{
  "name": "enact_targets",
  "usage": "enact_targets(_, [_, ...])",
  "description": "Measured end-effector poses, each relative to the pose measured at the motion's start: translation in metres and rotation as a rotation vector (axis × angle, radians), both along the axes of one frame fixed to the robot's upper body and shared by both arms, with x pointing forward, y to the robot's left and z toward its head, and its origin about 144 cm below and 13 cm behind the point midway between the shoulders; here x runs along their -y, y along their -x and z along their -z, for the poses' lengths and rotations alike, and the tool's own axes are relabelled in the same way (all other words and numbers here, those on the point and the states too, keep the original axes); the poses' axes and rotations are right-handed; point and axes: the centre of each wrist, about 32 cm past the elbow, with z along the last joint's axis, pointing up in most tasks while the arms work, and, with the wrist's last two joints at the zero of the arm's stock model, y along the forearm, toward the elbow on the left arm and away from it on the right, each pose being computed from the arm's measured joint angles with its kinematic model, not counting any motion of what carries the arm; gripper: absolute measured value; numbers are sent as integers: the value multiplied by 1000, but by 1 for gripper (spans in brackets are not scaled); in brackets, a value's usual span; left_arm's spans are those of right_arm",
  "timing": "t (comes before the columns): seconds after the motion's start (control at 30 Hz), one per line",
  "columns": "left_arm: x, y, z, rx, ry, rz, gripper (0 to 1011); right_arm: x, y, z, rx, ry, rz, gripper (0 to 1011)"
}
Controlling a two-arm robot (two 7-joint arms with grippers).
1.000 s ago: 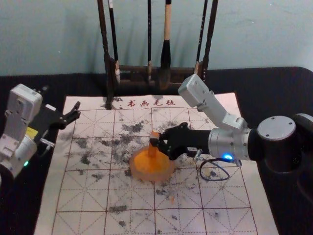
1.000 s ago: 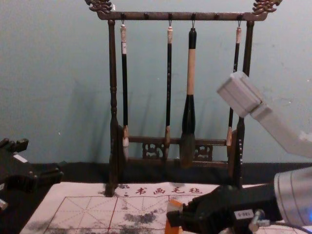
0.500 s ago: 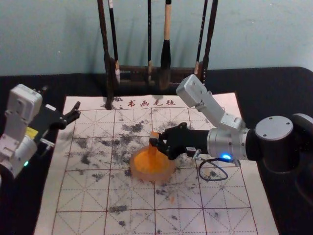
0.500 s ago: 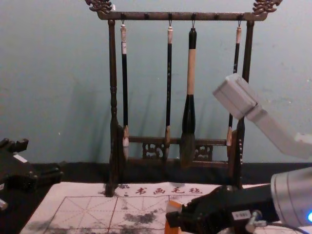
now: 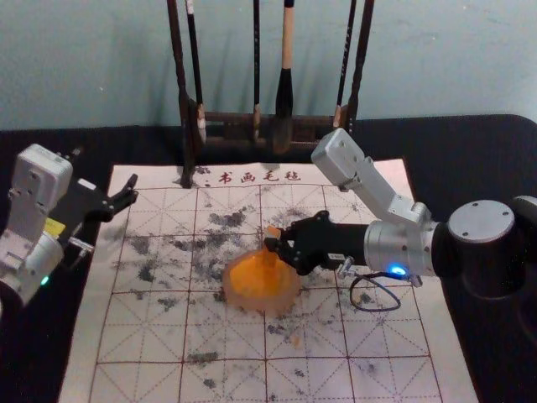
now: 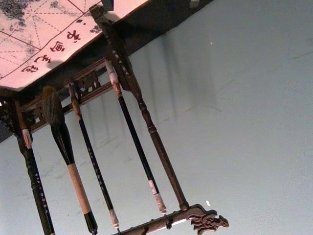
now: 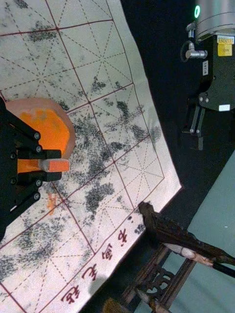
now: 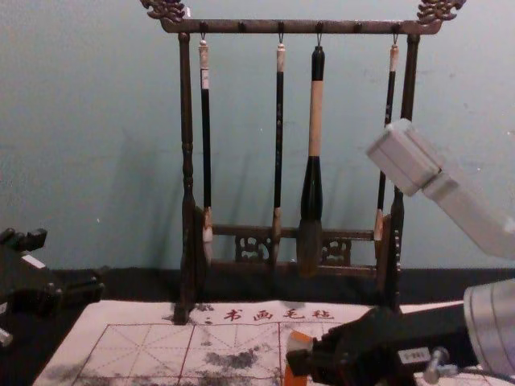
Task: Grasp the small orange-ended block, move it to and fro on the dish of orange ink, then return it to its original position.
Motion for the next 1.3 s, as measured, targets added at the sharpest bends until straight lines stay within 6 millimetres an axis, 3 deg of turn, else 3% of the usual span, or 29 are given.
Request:
enact_targets(0.63, [0,0,0,0,0,0,1001,9,14,-3,-8,-5,-29,129])
enact_targets(1.3, [0,0,0,0,0,0,1001,-1,20,1,-24,-7,-70,129])
